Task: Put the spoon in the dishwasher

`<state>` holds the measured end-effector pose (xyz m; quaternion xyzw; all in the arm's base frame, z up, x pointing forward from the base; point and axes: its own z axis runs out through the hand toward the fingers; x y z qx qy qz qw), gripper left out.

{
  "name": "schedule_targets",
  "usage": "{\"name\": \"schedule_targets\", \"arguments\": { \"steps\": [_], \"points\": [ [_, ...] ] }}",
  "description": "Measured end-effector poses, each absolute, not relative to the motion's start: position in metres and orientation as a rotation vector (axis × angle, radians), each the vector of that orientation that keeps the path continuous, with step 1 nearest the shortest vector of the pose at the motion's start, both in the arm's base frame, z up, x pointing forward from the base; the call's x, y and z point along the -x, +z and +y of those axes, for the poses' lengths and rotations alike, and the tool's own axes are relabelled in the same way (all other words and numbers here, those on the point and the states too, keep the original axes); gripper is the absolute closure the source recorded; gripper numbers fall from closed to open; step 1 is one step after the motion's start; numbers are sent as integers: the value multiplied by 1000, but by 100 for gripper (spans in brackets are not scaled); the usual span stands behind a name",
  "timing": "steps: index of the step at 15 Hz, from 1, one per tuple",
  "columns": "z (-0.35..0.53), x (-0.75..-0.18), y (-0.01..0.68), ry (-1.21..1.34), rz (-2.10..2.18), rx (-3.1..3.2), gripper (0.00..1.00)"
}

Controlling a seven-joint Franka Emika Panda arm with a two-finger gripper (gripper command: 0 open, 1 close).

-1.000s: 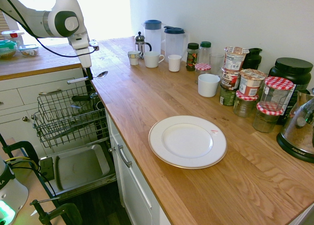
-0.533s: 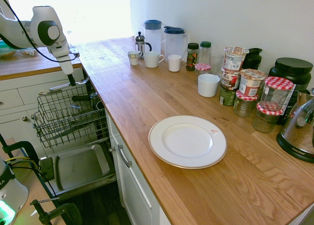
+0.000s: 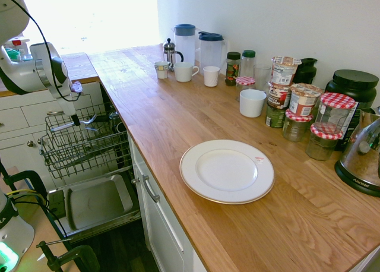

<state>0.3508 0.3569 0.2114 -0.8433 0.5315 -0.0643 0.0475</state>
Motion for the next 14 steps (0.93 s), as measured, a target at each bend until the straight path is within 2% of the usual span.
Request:
{"name": "schedule_targets", "arguments": {
  "steps": [7,8,14],
  "points": [
    [363,-352,126,-134,1658,2577,100],
    [364,-353,119,-129,1664,2581,0],
    [354,-368,110,-144,1703,2570,0]
  ]
}}
